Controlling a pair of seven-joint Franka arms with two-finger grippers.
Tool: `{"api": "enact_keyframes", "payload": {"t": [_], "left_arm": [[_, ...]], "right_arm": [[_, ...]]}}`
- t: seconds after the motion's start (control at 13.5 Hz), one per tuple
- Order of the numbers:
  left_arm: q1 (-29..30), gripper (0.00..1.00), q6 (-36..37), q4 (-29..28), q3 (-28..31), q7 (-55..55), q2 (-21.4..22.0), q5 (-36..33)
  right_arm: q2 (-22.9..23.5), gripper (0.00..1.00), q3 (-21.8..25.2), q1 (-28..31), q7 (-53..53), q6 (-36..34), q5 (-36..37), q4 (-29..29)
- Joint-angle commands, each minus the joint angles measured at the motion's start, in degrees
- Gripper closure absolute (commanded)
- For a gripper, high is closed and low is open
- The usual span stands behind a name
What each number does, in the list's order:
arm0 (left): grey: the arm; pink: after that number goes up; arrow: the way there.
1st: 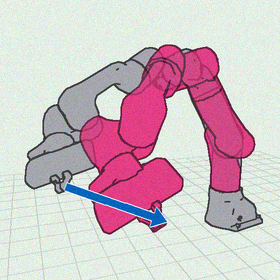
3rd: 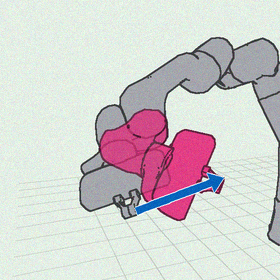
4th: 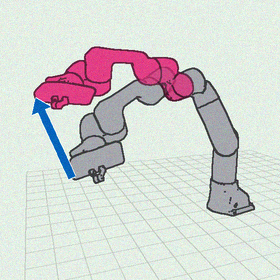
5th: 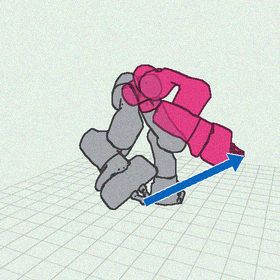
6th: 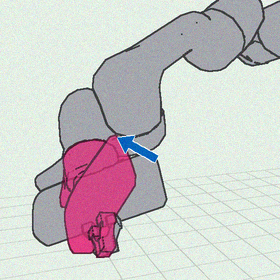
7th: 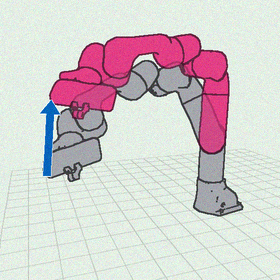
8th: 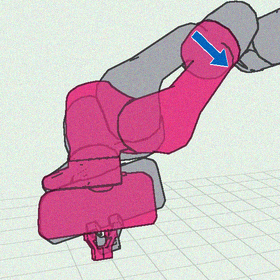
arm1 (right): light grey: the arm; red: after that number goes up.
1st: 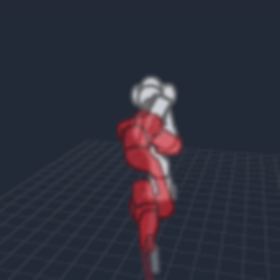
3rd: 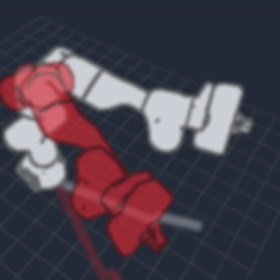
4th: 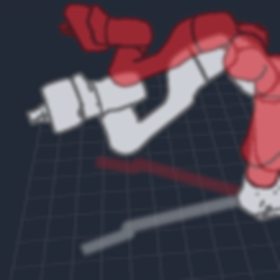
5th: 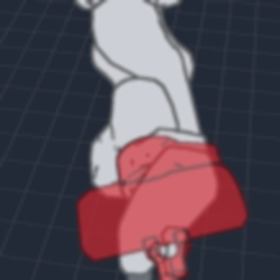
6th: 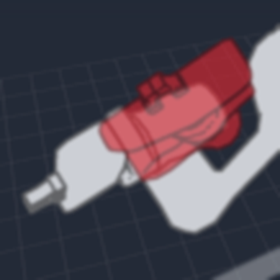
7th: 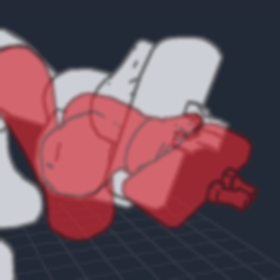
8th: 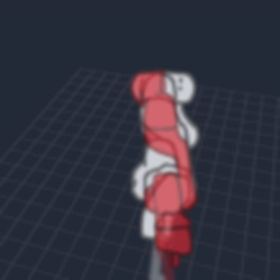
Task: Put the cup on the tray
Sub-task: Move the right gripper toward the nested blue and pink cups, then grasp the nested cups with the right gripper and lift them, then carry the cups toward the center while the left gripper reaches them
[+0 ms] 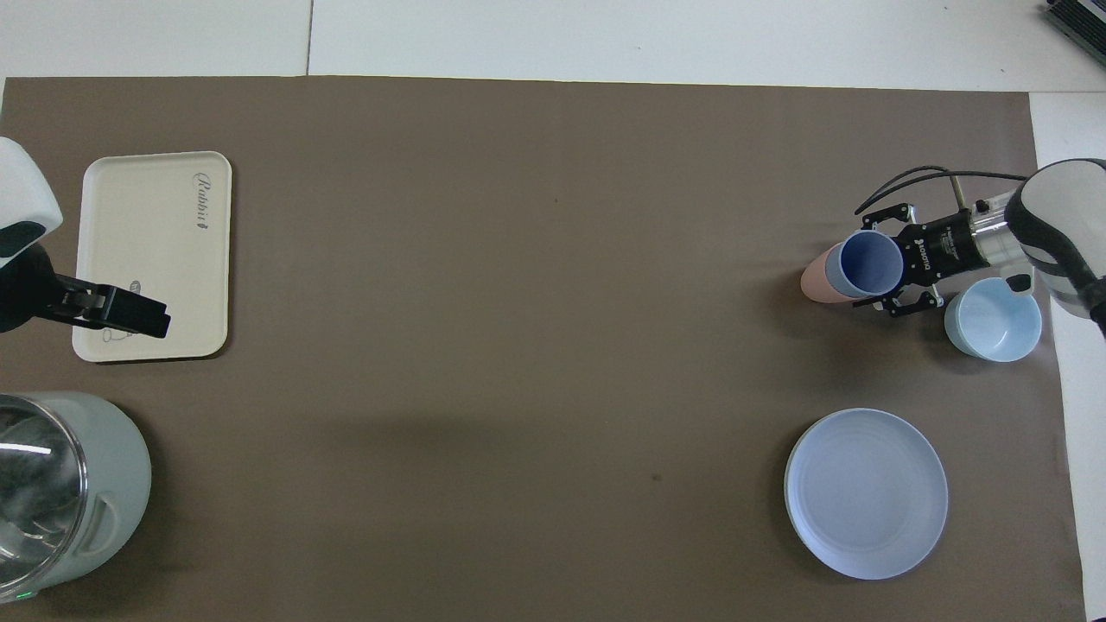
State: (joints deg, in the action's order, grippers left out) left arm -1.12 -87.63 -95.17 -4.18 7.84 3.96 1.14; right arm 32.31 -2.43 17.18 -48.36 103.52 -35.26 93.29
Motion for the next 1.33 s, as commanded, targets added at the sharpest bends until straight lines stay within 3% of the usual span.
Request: {"api": "enact_keyframes", "payload": {"t": [0.0, 0.15, 0.22, 0.3, 0.37, 0.59, 0.81, 1.03, 1.26], "left_arm": [[-0.19, 0.0, -1.41, -2.22, -0.04, -0.02, 1.76, -0.26], [-0.19, 0.0, -1.41, -2.3, -0.04, -0.02, 1.76, -0.35], [-0.19, 0.0, -1.49, -2.39, -0.04, -0.02, 1.76, -0.26], [-0.19, 0.0, -1.5, -2.57, -0.04, -0.02, 1.76, -0.26], [-0.19, 0.0, -1.5, -2.66, -0.04, -0.02, 1.93, -0.35], [-0.19, 0.0, -1.76, -3.1, -0.04, -0.02, 2.19, -0.26], [-1.68, 0.0, -2.72, -3.1, -0.13, -2.29, 2.19, -0.26], [-9.21, 0.0, -7.19, -3.18, -0.13, -20.25, 2.11, 1.14], [-16.43, 0.0, -13.42, -3.8, -0.13, -39.52, 2.11, 4.29]], "right_arm": [[-2.78, 0.1, -0.2, -0.56, 1.86, 0.02, -3.32, 4.09], [-4.01, 0.13, -0.29, -0.74, 2.12, -0.07, -8.57, 7.15], [-4.45, 0.39, -0.38, -0.83, 3.78, -0.07, -10.08, 8.64], [-5.06, 0.88, -0.73, -0.83, 6.23, -0.77, -10.96, 9.36], [-5.42, 1.0, -1.34, -0.83, 6.52, -1.91, -12.19, 9.45], [-9.45, 1.0, -2.4, -4.42, 4.6, -1.74, -14.3, 11.55], [-14.46, 1.0, -2.4, -10.4, -4.61, -0.78, -15.36, 12.0], [-17.98, 1.0, -2.4, -14.88, -10.6, 0.1, -18.87, 11.56], [-20.09, 1.0, -2.49, -19.8, -18.41, 5.97, -22.03, 10.6]]}}
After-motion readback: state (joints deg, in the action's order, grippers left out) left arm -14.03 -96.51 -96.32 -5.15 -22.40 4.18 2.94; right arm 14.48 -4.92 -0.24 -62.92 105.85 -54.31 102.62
